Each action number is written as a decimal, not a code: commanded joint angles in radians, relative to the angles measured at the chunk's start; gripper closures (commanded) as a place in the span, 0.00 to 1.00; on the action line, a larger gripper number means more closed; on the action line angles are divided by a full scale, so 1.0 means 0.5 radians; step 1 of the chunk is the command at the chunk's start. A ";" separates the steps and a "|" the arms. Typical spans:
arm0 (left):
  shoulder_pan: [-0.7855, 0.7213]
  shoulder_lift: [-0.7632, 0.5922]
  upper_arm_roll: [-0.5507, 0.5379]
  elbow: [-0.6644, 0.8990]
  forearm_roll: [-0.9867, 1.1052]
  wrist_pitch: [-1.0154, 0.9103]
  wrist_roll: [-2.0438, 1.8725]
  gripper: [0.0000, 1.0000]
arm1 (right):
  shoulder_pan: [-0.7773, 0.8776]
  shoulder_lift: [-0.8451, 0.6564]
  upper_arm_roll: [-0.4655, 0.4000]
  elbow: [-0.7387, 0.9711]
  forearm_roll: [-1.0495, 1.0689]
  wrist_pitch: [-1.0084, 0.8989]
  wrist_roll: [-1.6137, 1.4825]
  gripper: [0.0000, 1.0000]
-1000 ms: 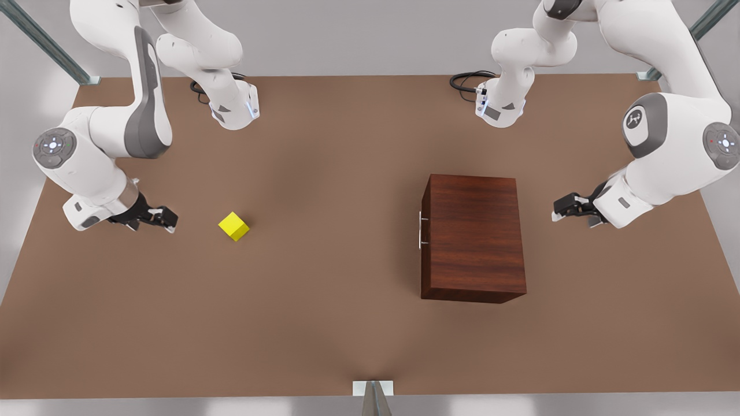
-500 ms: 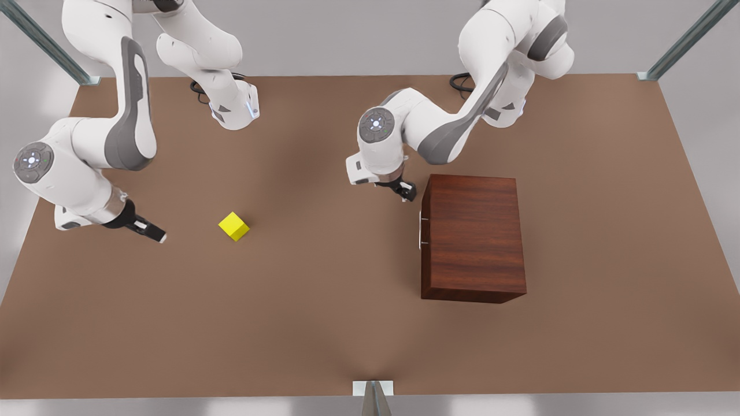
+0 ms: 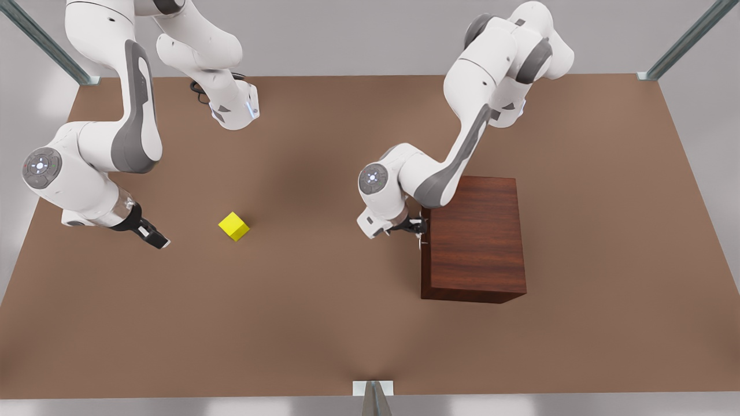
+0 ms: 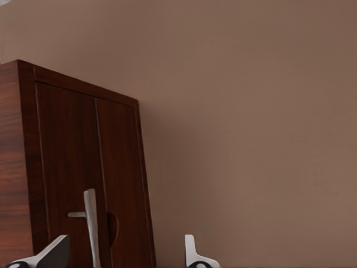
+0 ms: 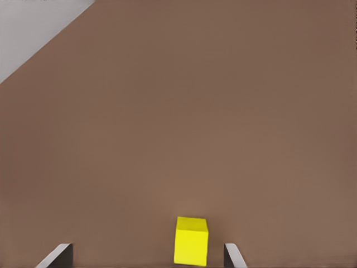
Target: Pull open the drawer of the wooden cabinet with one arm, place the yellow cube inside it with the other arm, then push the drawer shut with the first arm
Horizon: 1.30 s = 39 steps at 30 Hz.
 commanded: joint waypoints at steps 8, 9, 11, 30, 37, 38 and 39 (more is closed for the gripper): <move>-0.035 0.003 0.000 -0.093 0.176 -0.004 -0.526 0.00 | 0.002 0.023 0.010 0.001 -0.001 -0.002 0.372 0.00; -0.041 0.003 0.000 -0.123 0.225 -0.001 -0.529 0.00 | 0.002 0.023 0.010 0.001 -0.001 -0.002 0.372 0.00; -0.041 0.003 0.000 -0.157 0.240 0.003 -0.529 0.00 | 0.002 0.023 0.010 0.001 -0.001 -0.002 0.372 0.00; -0.053 0.138 -0.079 0.011 0.145 0.128 -0.593 0.00 | 0.002 0.035 0.013 0.001 -0.001 -0.002 0.375 0.00; -0.056 0.162 -0.178 0.048 0.136 0.279 -0.606 0.00 | 0.005 0.035 0.016 0.001 -0.004 -0.002 0.375 0.00; -0.056 0.168 -0.202 0.070 0.139 0.279 -0.606 0.00 | 0.005 0.038 0.016 0.001 -0.004 -0.002 0.375 0.00; -0.071 0.174 -0.214 0.091 0.139 0.279 -0.606 0.00 | 0.005 0.038 0.016 0.001 -0.004 -0.002 0.372 0.00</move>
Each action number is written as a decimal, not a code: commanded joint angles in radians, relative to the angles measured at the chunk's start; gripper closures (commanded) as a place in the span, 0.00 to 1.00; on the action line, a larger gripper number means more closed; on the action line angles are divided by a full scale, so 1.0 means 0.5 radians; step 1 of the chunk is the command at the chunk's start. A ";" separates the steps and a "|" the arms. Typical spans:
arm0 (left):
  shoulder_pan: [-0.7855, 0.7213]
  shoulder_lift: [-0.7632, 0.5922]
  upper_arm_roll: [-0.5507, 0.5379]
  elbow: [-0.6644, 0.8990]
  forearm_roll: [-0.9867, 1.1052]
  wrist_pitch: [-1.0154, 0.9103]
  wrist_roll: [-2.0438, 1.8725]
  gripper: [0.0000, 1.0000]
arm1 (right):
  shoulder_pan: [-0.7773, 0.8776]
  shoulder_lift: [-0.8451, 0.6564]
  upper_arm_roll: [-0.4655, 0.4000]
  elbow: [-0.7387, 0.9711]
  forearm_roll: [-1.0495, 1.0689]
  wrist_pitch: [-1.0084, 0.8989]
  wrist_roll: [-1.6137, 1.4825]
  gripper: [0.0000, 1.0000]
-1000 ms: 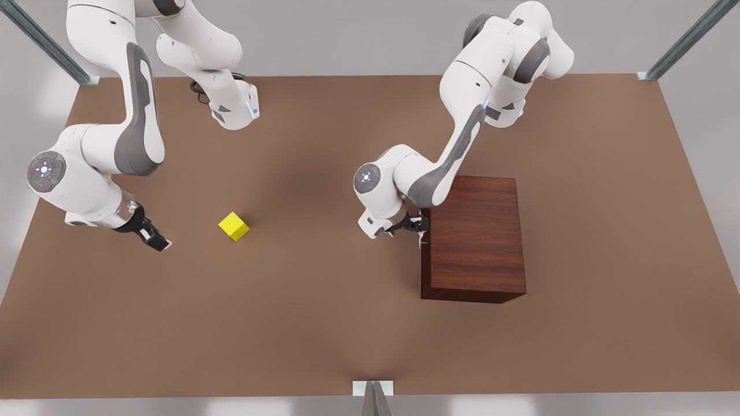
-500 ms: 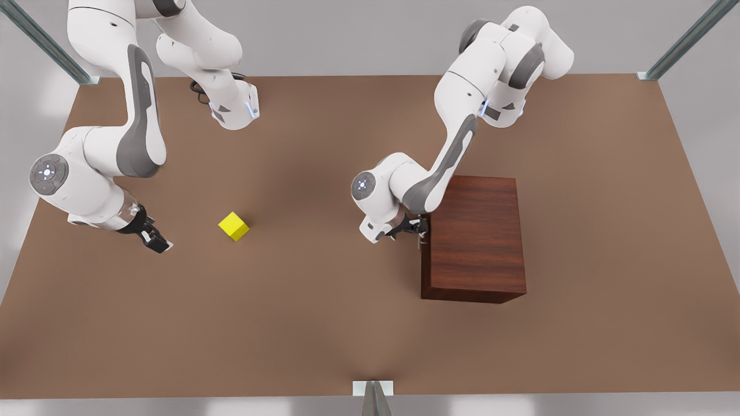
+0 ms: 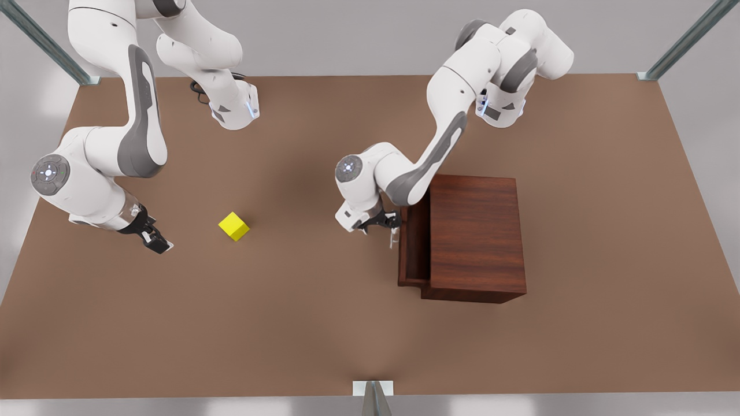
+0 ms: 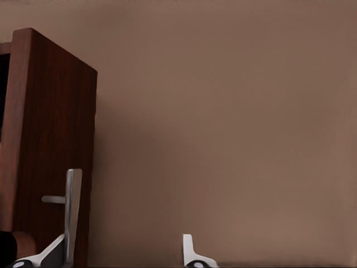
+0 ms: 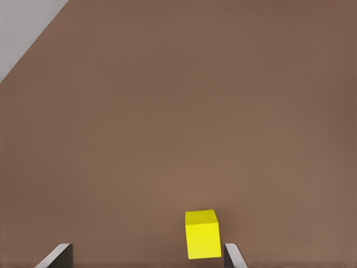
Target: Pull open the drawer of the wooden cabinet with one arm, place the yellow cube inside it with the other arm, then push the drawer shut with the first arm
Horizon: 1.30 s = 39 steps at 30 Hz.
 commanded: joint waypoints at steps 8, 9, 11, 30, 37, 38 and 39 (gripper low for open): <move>-0.115 -0.278 -0.039 0.128 -0.010 -0.667 0.266 0.00 | 0.033 0.017 0.003 -0.014 0.000 -0.003 0.068 0.00; -0.106 -0.392 -0.033 0.128 -0.010 -0.854 0.361 0.00 | 0.042 0.017 0.000 -0.024 0.000 -0.006 0.083 0.00; 0.066 -0.671 0.071 0.124 -0.007 -1.195 0.658 0.00 | 0.088 0.008 0.003 -0.131 0.000 -0.006 0.096 0.00; 1.434 -1.193 0.151 -0.413 -0.857 -0.913 1.907 0.00 | 0.027 0.063 0.040 -1.005 0.202 1.221 0.117 0.00; 1.437 -1.128 0.151 -0.406 -0.762 -0.820 1.843 0.00 | 0.113 0.100 0.055 -1.149 0.205 1.396 0.132 0.00; 1.431 -1.125 0.151 -0.403 -0.728 -0.817 1.843 0.00 | 0.122 0.125 0.055 -1.156 0.205 1.421 0.132 0.00; 1.428 -1.125 0.151 -0.403 -0.728 -0.814 1.843 0.00 | 0.144 0.140 0.055 -1.171 0.205 1.436 0.132 0.00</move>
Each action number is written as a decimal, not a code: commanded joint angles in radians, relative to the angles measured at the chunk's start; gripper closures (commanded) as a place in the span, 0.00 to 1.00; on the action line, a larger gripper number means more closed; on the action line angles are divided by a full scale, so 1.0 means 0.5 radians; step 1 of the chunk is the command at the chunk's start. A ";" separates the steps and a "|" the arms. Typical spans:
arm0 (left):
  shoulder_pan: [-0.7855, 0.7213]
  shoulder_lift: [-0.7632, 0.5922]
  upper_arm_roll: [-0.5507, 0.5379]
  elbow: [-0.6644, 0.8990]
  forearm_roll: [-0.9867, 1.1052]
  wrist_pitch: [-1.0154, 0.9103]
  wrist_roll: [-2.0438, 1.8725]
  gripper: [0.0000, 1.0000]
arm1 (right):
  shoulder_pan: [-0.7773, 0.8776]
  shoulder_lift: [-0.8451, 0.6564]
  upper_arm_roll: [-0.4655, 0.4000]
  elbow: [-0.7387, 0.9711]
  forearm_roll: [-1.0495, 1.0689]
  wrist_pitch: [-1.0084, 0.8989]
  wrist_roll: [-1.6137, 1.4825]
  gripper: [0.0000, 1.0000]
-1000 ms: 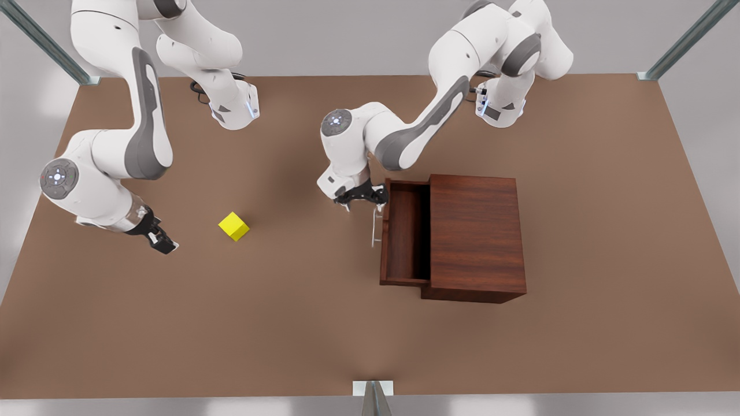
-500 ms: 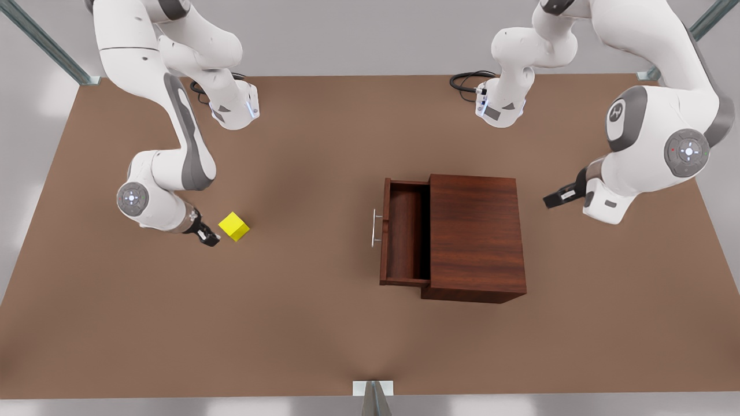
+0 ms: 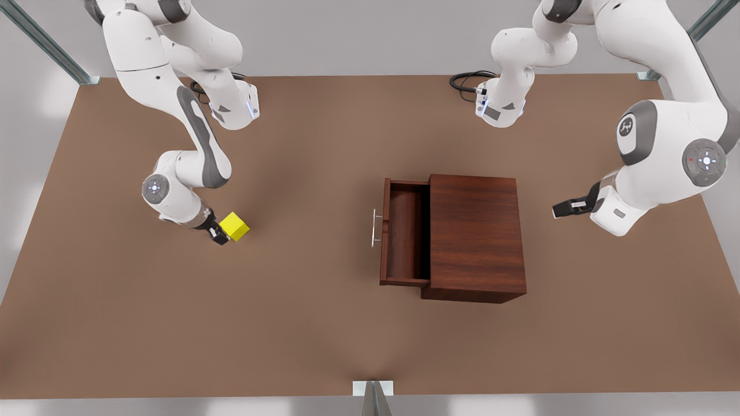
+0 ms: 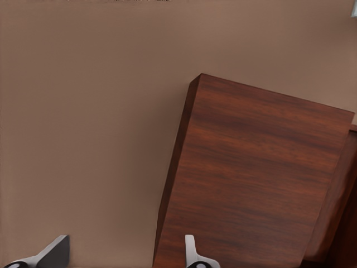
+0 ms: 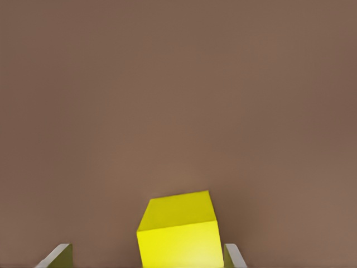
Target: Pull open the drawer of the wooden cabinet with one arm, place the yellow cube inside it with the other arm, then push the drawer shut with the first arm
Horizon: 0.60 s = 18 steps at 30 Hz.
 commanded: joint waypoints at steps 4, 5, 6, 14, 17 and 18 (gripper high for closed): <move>-0.004 0.008 -0.009 0.002 0.036 0.046 0.506 0.00 | 0.020 0.023 0.002 -0.093 -0.014 0.249 0.008 0.00; -0.001 0.008 -0.006 -0.001 0.036 0.046 0.506 0.00 | 0.032 0.023 0.002 -0.108 -0.017 0.249 0.008 0.00; -0.001 0.008 -0.006 -0.004 0.036 0.046 0.506 0.00 | 0.035 0.023 0.002 -0.124 -0.021 0.249 0.005 0.00; -0.056 0.021 -0.016 -0.001 0.104 0.052 0.500 0.00 | 0.072 0.121 0.005 -0.157 -0.128 0.282 0.002 0.00; -0.059 0.018 -0.012 -0.001 0.107 0.052 0.500 0.00 | 0.075 0.177 0.005 -0.154 -0.186 0.298 0.017 0.00; -0.059 0.018 -0.016 -0.001 0.107 0.052 0.500 0.00 | 0.075 0.189 0.005 -0.154 -0.186 0.310 0.017 0.00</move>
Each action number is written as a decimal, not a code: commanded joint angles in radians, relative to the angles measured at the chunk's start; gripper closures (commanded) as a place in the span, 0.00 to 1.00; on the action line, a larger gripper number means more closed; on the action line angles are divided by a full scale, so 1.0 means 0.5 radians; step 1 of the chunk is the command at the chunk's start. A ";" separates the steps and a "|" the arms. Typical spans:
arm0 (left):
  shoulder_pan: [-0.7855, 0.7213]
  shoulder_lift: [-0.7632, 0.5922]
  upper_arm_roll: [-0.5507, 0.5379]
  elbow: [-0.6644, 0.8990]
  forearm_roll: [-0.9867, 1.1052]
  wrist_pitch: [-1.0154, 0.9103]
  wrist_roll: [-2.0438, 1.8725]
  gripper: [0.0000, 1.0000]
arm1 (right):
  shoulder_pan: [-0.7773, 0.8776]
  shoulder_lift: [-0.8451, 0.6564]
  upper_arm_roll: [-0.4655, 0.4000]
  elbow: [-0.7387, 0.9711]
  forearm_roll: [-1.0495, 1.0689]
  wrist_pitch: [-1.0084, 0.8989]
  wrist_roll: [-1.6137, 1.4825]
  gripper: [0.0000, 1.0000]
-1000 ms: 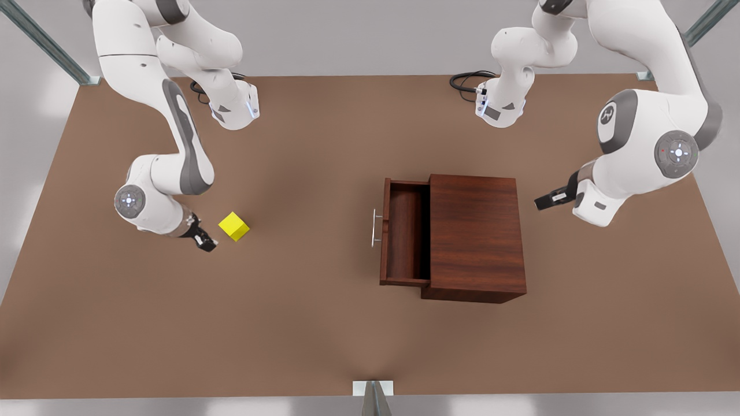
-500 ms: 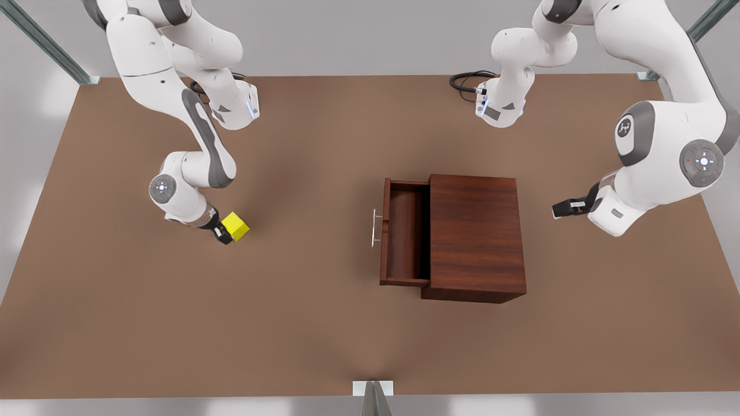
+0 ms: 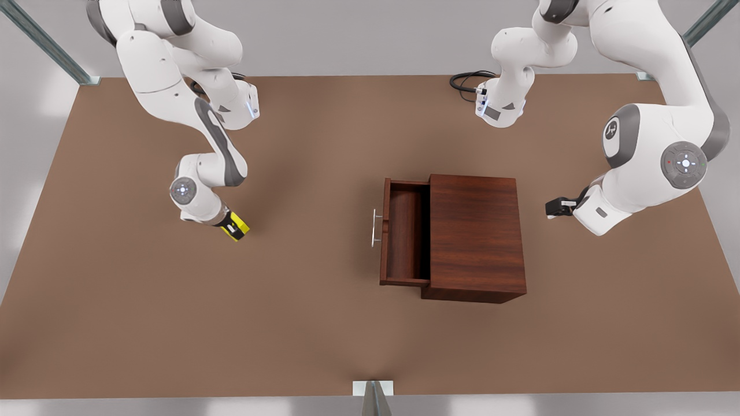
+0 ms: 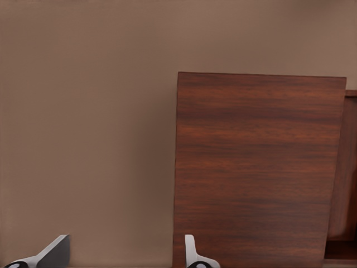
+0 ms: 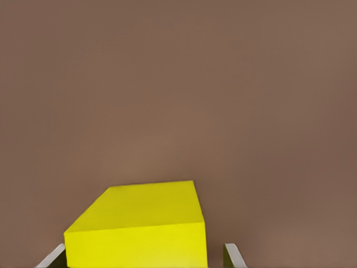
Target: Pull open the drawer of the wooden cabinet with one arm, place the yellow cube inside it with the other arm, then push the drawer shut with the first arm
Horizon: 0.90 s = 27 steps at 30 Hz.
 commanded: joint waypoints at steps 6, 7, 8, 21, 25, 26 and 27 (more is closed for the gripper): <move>0.000 0.002 -0.001 -0.002 0.010 0.038 0.185 0.00 | -0.001 0.017 -0.003 0.008 -0.057 0.039 0.010 0.52; -0.003 -0.001 -0.001 -0.002 0.010 0.025 0.182 0.00 | -0.004 0.011 -0.003 0.008 -0.057 0.039 0.013 0.54; -0.059 -0.004 -0.001 -0.002 0.010 0.001 0.182 0.00 | -0.004 -0.013 -0.003 0.011 -0.057 0.033 0.016 0.63; -0.028 -0.075 0.076 0.019 0.004 -0.484 0.161 0.00 | 0.284 0.020 0.224 1.612 -0.029 -1.602 1.310 0.64; -0.028 -0.068 0.079 0.032 0.010 -0.450 0.164 0.00 | 0.606 0.361 0.224 2.146 -0.035 -1.669 2.289 0.64; -0.025 -0.068 0.079 0.032 0.007 -0.450 0.164 0.00 | 0.662 0.453 0.224 2.296 -0.035 -1.666 2.495 0.63; -0.028 -0.068 0.088 0.032 0.007 -0.450 0.164 0.00 | 0.723 0.548 0.233 2.450 -0.035 -1.666 2.685 0.63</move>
